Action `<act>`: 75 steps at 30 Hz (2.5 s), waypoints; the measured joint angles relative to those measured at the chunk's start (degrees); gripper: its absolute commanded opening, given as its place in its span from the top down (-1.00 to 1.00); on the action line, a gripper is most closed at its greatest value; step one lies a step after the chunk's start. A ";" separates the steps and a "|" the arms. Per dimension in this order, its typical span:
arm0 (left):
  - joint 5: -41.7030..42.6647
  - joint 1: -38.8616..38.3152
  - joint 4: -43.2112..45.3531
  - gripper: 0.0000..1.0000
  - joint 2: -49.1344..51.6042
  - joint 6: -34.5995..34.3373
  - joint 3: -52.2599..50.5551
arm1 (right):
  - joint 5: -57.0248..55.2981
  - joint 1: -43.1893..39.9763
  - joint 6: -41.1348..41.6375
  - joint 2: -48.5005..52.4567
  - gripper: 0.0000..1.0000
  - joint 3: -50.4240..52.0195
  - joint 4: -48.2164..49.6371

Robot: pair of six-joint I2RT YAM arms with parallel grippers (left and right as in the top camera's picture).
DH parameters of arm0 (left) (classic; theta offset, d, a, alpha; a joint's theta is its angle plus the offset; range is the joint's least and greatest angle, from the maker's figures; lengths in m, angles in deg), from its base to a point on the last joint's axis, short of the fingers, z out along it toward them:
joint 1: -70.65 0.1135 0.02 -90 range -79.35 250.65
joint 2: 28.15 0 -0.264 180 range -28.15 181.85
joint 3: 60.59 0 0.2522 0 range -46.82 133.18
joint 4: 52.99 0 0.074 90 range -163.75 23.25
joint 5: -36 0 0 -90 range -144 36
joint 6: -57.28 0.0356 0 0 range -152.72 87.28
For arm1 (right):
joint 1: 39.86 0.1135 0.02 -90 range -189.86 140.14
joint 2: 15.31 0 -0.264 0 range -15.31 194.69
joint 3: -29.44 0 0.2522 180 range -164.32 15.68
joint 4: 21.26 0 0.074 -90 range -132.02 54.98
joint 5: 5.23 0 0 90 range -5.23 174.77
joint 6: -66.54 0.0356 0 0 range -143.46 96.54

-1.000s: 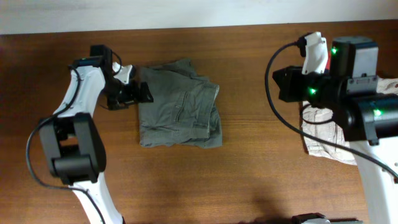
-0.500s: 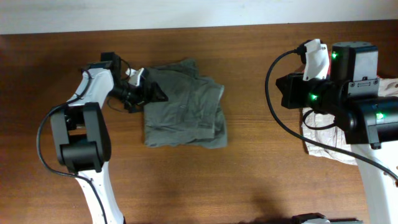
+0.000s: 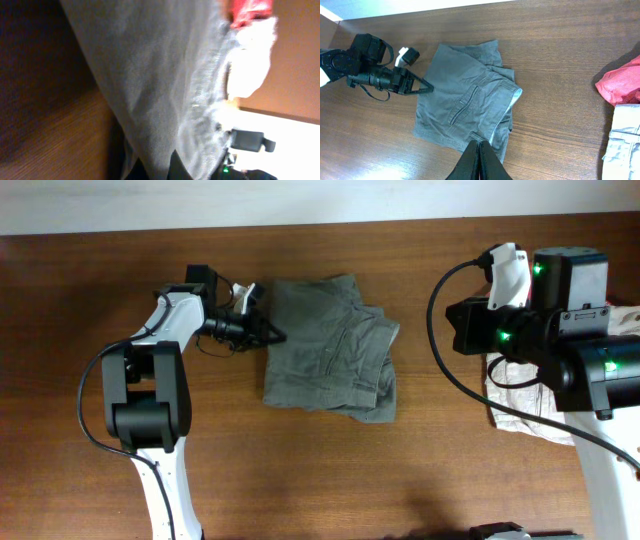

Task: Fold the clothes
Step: 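Grasp the folded grey shorts with the left gripper and lift them, then carry the shorts to the table's left edge and lower them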

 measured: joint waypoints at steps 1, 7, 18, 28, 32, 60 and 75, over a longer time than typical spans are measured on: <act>2.40 -0.11 0.83 0.99 0.00 0.00 0.00 | -0.02 0.00 0.02 0.00 0.92 0.00 -0.13; 13.68 -1.11 2.08 0.99 0.00 -1.29 0.52 | -0.02 0.00 -0.02 0.00 0.91 0.00 -0.24; 10.45 0.92 4.17 0.99 -2.19 -7.52 14.95 | -0.02 0.00 -0.02 0.00 0.91 0.00 -0.52; -2.08 13.90 13.62 0.99 -6.47 -24.28 21.64 | 0.00 0.00 0.00 0.00 0.91 0.00 -0.59; -9.46 18.45 9.90 0.99 -6.47 -27.58 21.62 | -0.02 0.00 0.00 0.00 0.91 0.00 -0.59; -32.94 37.77 0.24 0.99 -6.47 -32.94 -2.82 | 0.00 0.00 0.07 0.00 0.91 0.00 -0.59; -33.00 45.72 0.17 0.99 -7.93 -38.86 -8.52 | 0.00 0.00 0.11 0.00 0.91 0.00 -0.61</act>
